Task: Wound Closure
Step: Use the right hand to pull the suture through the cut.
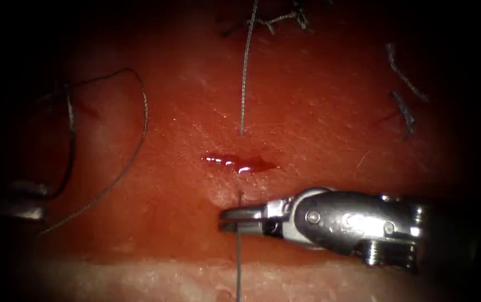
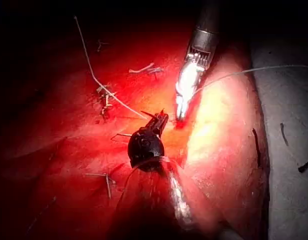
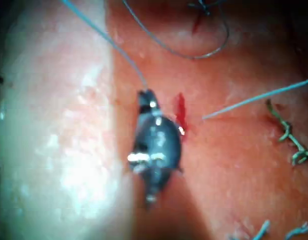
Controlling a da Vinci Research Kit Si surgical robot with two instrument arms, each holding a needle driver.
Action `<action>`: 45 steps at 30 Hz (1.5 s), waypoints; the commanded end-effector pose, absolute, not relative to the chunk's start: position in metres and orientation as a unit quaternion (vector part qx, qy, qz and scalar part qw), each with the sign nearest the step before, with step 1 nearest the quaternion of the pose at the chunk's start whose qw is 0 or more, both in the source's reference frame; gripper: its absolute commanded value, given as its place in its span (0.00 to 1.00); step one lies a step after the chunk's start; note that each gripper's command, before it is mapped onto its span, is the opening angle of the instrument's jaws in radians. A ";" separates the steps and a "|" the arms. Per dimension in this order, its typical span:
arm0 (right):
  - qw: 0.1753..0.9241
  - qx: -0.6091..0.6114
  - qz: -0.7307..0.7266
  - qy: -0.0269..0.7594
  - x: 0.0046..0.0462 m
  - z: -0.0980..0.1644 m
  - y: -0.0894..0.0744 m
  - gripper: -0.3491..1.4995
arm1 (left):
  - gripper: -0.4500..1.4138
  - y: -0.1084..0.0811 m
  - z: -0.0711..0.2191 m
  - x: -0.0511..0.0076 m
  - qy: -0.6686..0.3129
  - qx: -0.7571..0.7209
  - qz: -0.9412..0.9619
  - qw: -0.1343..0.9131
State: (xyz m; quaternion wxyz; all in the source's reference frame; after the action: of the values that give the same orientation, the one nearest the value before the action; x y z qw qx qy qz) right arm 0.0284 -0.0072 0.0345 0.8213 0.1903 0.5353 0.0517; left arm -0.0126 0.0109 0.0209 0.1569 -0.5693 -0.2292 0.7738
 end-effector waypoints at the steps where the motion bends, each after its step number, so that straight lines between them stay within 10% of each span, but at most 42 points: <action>1: 0.818 0.199 0.055 0.537 0.0291 0.035 -0.008 0.00 | 0.00 0.011 0.022 -0.0131 -0.229 -0.570 0.774 0.156; 25: 0.768 0.339 0.110 0.532 0.0298 0.032 -0.010 0.00 | 0.00 0.011 0.022 -0.0133 -0.229 -0.570 0.774 0.155; 26: 0.766 0.336 0.106 0.538 0.0296 0.032 -0.010 0.15 | 0.00 0.011 0.022 -0.0133 -0.229 -0.570 0.774 0.155; 28: 0.768 0.331 0.089 0.542 0.0285 0.031 -0.010 0.00 | 0.00 0.011 0.022 -0.0133 -0.229 -0.570 0.774 0.155; 30: 0.769 0.317 0.083 0.548 0.0289 0.031 -0.011 0.74 | 0.00 0.011 0.022 -0.0133 -0.229 -0.570 0.774 0.155; 32: 0.773 0.301 0.086 0.551 0.0294 0.031 -0.010 0.95 | 0.00 0.011 0.022 -0.0134 -0.229 -0.570 0.774 0.155; 45: 0.801 0.157 0.073 0.573 0.0240 0.030 -0.004 0.91 | 0.00 0.011 0.022 -0.0132 -0.229 -0.570 0.774 0.154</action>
State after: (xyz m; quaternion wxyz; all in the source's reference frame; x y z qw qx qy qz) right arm 0.0235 -0.0046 0.0296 0.8034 0.1492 0.5719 0.0720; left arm -0.0127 0.0108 0.0213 0.1551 -0.5697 -0.2290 0.7739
